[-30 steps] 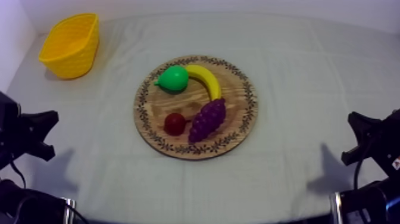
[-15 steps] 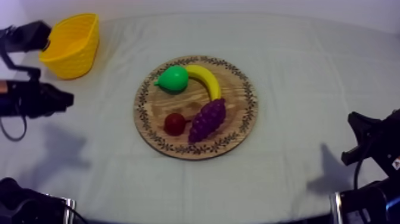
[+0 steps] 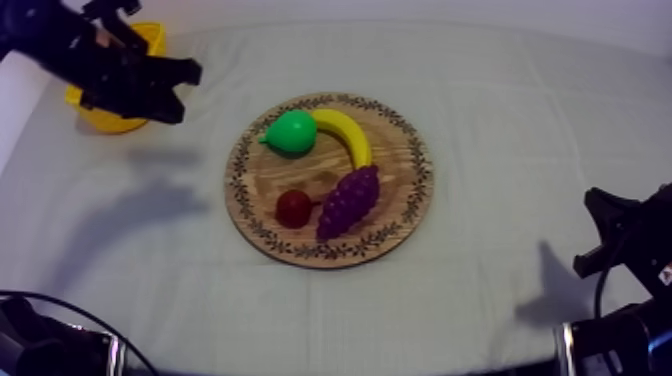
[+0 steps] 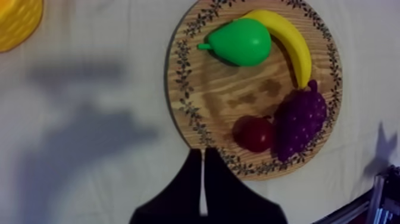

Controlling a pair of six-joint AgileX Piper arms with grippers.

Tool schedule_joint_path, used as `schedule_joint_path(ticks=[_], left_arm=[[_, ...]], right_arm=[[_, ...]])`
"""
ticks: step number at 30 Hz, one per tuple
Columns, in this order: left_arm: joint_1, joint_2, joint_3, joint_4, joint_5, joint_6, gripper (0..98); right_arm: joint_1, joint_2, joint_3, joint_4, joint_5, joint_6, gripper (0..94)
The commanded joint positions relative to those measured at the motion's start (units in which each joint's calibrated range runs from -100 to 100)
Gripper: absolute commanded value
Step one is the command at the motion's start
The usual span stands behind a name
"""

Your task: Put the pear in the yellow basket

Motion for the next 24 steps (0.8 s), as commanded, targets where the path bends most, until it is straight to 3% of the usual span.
schedule_joint_path(ticks=[1,15,19,24], left_arm=[[0.4,8.7,-8.7,0.06,1.2,0.1,0.0],[1.8,24.2,-24.2,0.42,4.4,-1.4,0.0],[1.8,25.4,-25.7,0.71,5.1,-7.8,0.0],[2.0,26.6,-28.0,1.34,7.9,-22.5,0.0]], right_arm=[[0.0,0.0,0.0,0.0,0.0,0.0,0.4],[0.0,0.0,0.0,0.0,0.0,0.0,0.4],[0.0,0.0,0.0,0.0,0.0,0.0,0.4],[0.0,0.0,0.0,0.0,0.0,0.0,0.4]])
